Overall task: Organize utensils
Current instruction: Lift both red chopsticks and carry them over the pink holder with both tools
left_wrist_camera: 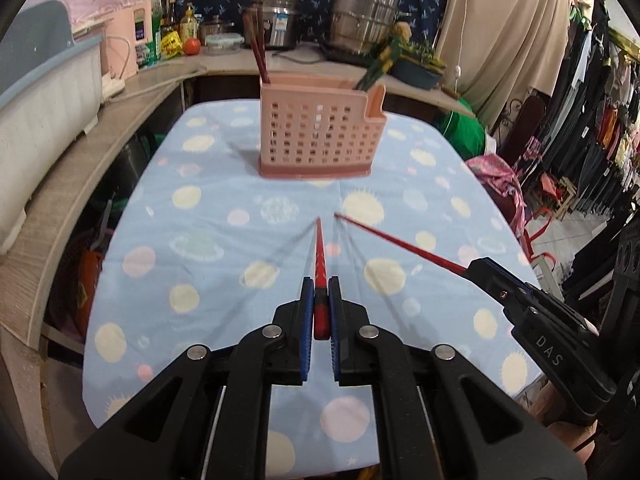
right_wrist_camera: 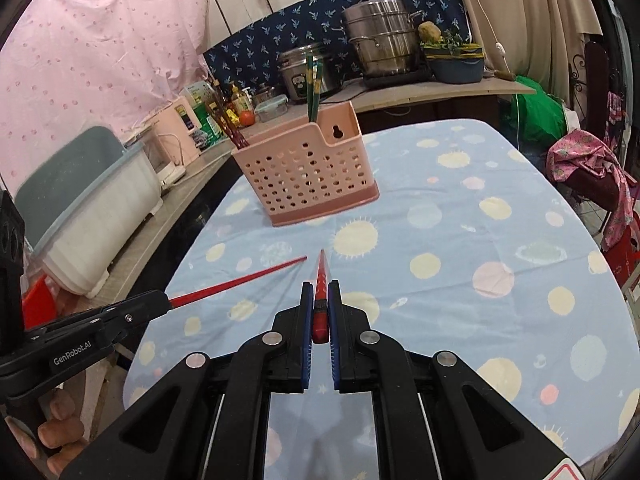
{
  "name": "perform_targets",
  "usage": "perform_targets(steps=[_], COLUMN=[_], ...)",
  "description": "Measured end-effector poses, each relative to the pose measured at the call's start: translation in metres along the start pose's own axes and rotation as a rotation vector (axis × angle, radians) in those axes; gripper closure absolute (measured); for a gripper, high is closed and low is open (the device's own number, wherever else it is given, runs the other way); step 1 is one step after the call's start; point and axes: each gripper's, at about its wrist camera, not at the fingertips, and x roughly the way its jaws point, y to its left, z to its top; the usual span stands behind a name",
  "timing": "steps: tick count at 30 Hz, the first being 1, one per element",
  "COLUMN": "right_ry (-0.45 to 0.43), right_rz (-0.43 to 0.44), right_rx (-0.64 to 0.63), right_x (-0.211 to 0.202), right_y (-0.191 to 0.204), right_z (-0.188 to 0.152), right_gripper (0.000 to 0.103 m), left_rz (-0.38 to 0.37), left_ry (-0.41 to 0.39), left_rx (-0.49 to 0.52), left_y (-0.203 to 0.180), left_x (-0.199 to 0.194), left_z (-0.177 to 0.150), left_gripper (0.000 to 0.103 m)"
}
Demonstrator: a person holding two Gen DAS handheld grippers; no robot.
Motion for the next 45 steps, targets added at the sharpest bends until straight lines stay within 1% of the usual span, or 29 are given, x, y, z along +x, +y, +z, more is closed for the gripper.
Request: perform_targets(steps=[9, 11, 16, 20, 25, 29, 33, 37, 42, 45], right_ry=[-0.118, -0.127, -0.146, -0.168, -0.221, -0.262, -0.322, -0.371, -0.398, -0.389], right_rz=[0.003, -0.006, 0.012, 0.052, 0.053, 0.085, 0.106, 0.105, 0.094, 0.077], right_rx=[-0.007, -0.012, 0.002, 0.023, 0.017, 0.044, 0.059, 0.058, 0.066, 0.069], right_x=[-0.005, 0.0, 0.005, 0.008, 0.011, 0.014, 0.014, 0.019, 0.034, 0.047], right_y=[0.0, -0.001, -0.002, -0.001, 0.006, 0.006, 0.01, 0.015, 0.017, 0.016], right_z=[0.053, 0.062, 0.083, 0.105, 0.142, 0.176, 0.206, 0.235, 0.257, 0.266], right_gripper=[0.096, 0.096, 0.096, 0.096, 0.096, 0.096, 0.096, 0.096, 0.096, 0.096], left_rz=[0.003, 0.002, 0.016, 0.018, 0.032, 0.019, 0.025, 0.04, 0.061, 0.074], left_ry=[-0.087, -0.101, -0.126, -0.154, -0.207, -0.239, -0.292, -0.354, -0.424, -0.441], left_rx=[0.001, 0.001, 0.003, 0.005, 0.006, -0.009, -0.011, -0.01, -0.011, -0.008], left_y=[-0.001, 0.0, 0.001, 0.002, 0.004, 0.006, 0.005, 0.004, 0.006, 0.008], left_x=[-0.015, -0.016, -0.012, -0.014, -0.018, -0.021, -0.027, -0.035, -0.037, -0.029], left_z=[0.055, 0.065, 0.091, 0.11, 0.143, 0.17, 0.197, 0.223, 0.25, 0.26], left_gripper=[0.096, 0.096, 0.096, 0.096, 0.096, 0.096, 0.096, 0.096, 0.096, 0.096])
